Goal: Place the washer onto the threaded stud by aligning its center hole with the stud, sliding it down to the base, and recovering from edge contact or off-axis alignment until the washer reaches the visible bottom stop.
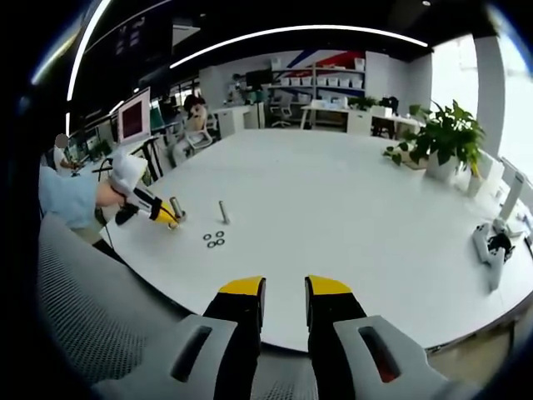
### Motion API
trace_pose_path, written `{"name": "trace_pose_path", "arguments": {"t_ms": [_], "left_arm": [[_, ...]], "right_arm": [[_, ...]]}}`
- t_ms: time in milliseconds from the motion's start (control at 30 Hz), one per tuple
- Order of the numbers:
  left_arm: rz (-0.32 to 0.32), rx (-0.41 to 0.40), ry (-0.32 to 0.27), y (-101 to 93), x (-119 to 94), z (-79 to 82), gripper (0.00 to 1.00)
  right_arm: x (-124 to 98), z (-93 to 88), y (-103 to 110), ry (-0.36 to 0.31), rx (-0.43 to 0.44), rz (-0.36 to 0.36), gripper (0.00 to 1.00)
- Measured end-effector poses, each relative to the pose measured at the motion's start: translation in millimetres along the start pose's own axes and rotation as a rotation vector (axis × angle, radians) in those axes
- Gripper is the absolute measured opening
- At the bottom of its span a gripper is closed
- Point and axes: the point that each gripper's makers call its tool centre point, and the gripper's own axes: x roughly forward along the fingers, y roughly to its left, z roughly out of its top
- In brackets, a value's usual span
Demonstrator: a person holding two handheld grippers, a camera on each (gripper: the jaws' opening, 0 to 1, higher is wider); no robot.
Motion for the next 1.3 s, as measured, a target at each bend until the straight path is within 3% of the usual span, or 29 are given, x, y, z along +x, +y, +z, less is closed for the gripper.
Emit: {"name": "trace_pose_path", "arguments": {"t_ms": [467, 1300], "left_arm": [[0.039, -0.011, -0.027, 20.9, -30.7, 22.1, 0.01], [0.1, -0.005, -0.011, 51.4, -25.7, 25.4, 0.01]], "right_arm": [[-1.1, 0.5, 0.9, -0.008, 0.0, 0.001, 0.21], [-1.4, 1.4, 1.7, -0.007, 0.002, 0.001, 0.21]]}}
